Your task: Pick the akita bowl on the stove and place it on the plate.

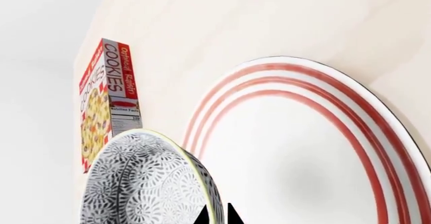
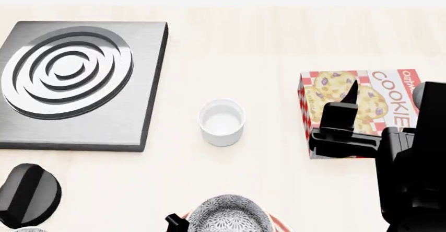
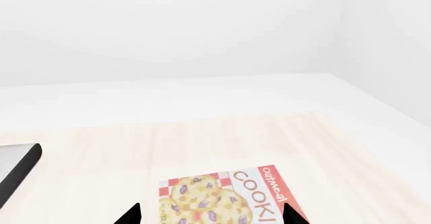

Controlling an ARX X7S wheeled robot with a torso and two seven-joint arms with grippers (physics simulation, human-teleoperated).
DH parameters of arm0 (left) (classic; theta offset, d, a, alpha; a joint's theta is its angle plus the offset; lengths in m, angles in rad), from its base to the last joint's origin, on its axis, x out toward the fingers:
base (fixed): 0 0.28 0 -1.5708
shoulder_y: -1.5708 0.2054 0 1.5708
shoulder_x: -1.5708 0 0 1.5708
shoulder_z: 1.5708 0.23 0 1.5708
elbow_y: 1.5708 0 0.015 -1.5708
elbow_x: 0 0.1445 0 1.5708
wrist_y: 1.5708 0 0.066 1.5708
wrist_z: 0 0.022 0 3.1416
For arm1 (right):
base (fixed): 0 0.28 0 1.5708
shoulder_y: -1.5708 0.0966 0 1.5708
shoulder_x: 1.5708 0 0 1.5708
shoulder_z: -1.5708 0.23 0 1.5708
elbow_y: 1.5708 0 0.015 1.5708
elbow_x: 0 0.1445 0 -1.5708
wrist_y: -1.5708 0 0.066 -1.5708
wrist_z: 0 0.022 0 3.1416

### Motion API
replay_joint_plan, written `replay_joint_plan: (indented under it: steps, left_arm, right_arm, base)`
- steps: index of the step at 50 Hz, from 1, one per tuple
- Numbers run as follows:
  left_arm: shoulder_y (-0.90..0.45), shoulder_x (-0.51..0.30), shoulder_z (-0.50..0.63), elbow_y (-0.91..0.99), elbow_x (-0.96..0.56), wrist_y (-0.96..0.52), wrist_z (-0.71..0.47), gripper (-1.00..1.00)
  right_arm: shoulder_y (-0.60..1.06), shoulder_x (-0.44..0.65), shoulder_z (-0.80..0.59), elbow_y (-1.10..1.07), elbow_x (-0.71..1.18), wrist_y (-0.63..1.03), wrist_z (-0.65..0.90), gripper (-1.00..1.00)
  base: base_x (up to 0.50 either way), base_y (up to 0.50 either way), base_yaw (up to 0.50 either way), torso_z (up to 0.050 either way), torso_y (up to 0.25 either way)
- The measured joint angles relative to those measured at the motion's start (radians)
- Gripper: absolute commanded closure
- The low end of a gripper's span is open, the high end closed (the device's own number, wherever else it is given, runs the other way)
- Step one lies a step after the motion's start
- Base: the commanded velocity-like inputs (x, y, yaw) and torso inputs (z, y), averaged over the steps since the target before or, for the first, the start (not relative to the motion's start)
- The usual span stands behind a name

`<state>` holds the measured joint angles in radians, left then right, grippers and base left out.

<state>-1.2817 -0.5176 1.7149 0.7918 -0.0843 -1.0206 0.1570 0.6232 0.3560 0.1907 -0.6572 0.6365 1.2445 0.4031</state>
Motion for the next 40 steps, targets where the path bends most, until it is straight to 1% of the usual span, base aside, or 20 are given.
replay_joint_plan:
  steps: [40]
  left_arm:
    - [0.062,0.005,0.016,-0.076,0.016,0.043,-0.041,1.00]
  right_arm:
    - [0.001,0.008,-0.003,0.001,0.021,-0.003,0.016,-1.00]
  base:
    - [0.00,0.00,0.00,0.000,0.000]
